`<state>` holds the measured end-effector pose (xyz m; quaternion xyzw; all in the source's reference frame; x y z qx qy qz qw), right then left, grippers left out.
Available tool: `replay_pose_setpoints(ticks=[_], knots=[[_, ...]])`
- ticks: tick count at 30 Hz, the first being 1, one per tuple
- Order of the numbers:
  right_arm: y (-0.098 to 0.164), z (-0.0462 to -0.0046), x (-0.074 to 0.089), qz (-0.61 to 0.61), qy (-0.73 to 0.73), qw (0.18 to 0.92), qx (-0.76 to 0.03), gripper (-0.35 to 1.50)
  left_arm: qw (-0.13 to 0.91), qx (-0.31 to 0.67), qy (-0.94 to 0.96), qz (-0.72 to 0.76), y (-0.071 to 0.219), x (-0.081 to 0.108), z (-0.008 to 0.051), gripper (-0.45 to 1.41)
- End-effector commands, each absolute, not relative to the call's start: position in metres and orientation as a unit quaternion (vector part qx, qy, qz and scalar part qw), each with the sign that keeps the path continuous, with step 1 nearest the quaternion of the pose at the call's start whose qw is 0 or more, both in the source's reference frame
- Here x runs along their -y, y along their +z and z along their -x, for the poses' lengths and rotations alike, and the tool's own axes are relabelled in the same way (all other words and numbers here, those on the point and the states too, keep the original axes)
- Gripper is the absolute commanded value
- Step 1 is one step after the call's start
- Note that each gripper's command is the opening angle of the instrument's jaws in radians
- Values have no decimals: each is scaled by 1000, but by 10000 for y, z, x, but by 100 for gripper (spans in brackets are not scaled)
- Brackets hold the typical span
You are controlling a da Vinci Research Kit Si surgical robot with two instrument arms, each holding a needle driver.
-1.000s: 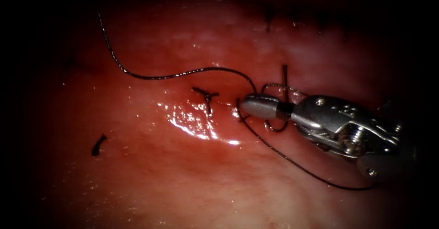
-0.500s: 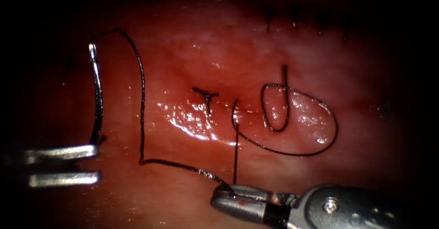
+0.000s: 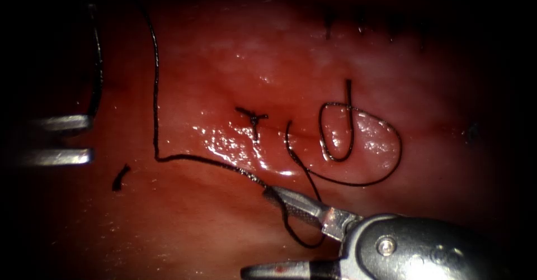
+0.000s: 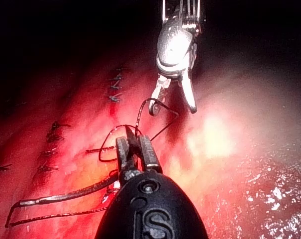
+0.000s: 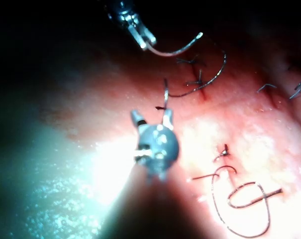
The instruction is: Wound Closure
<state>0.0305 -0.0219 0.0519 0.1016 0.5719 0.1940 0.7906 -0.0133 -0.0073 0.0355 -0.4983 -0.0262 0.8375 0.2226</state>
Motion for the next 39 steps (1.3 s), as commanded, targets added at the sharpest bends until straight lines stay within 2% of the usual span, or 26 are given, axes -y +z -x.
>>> replay_pose_setpoints(ticks=[1, 7, 14, 27, 33, 34, 35, 37, 38, 39], knots=[[537, -298, 216, -90, 192, 795, -568, 147, 230, 20, 840, 491, 359, 64, 129, -45], [555, -268, 207, -73, 178, 803, -565, 147, 284, -37, 838, 465, 362, 8, 68, -45], [580, -253, 204, -65, 172, 807, -562, 147, 294, -75, 846, 439, 399, -9, 42, -45], [680, -282, 200, -38, 181, 823, -537, 147, 296, -91, 849, 427, 414, -5, 42, -45], [687, -290, 186, -44, 214, 814, -539, 138, 295, -90, 848, 430, 415, -3, 48, -45], [686, -291, 185, -43, 215, 813, -540, 132, 294, -90, 848, 432, 416, -2, 49, -45], [686, -291, 186, -44, 217, 812, -541, 105, 294, -89, 847, 433, 416, -2, 50, -45], [684, -287, 189, -54, 227, 808, -540, 6, 294, -89, 847, 434, 417, 0, 53, -45], [683, -285, 191, -46, 232, 812, -534, -35, 294, -90, 846, 436, 417, 1, 55, -45], [683, -283, 191, -40, 240, 815, -525, -35, 294, -90, 845, 437, 417, 2, 56, -45]])
